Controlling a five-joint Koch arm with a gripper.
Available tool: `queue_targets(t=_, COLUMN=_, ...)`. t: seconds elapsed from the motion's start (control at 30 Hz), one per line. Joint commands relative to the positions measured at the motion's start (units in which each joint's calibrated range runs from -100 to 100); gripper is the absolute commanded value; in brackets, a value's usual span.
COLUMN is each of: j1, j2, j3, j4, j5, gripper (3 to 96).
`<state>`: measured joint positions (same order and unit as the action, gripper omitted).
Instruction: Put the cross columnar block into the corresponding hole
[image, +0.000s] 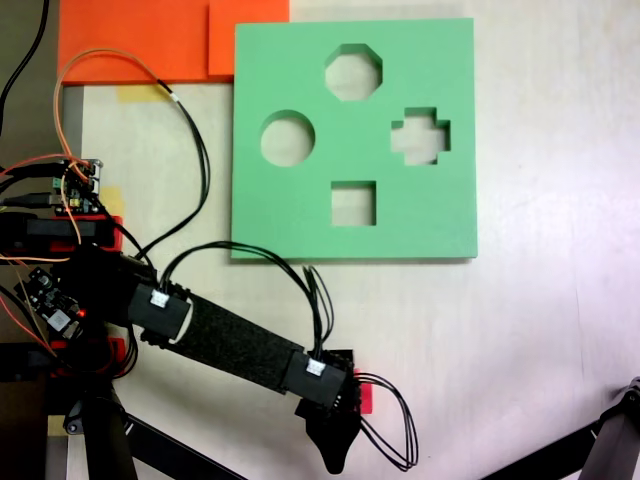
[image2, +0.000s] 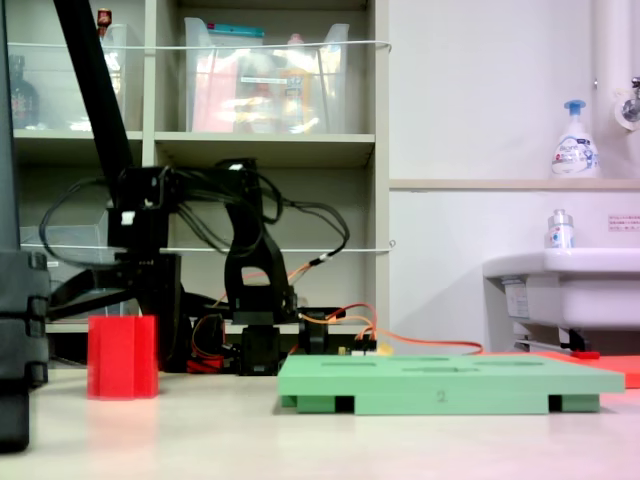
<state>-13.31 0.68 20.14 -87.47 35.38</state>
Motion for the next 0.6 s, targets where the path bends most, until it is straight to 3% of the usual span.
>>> queue_targets(t=0.03, j1=-0.2, j2=1.55, j3=3.89, j4=4.03, j5=-0.29, gripper=95.0)
queue_targets(t=0.1, j1=-0.2, j2=3.65, j3=3.79, j4=5.09, j5=-0.29, gripper=94.0)
queue_targets(t=0.47, j1=-0.73, j2=3.92, j3=0.4, j4=4.61, j5=-0.29, gripper=42.0)
queue_targets(t=0.6, j1=-1.07, j2=1.97, j3=-0.89, j4=1.53, j5=-0.29, gripper=35.8)
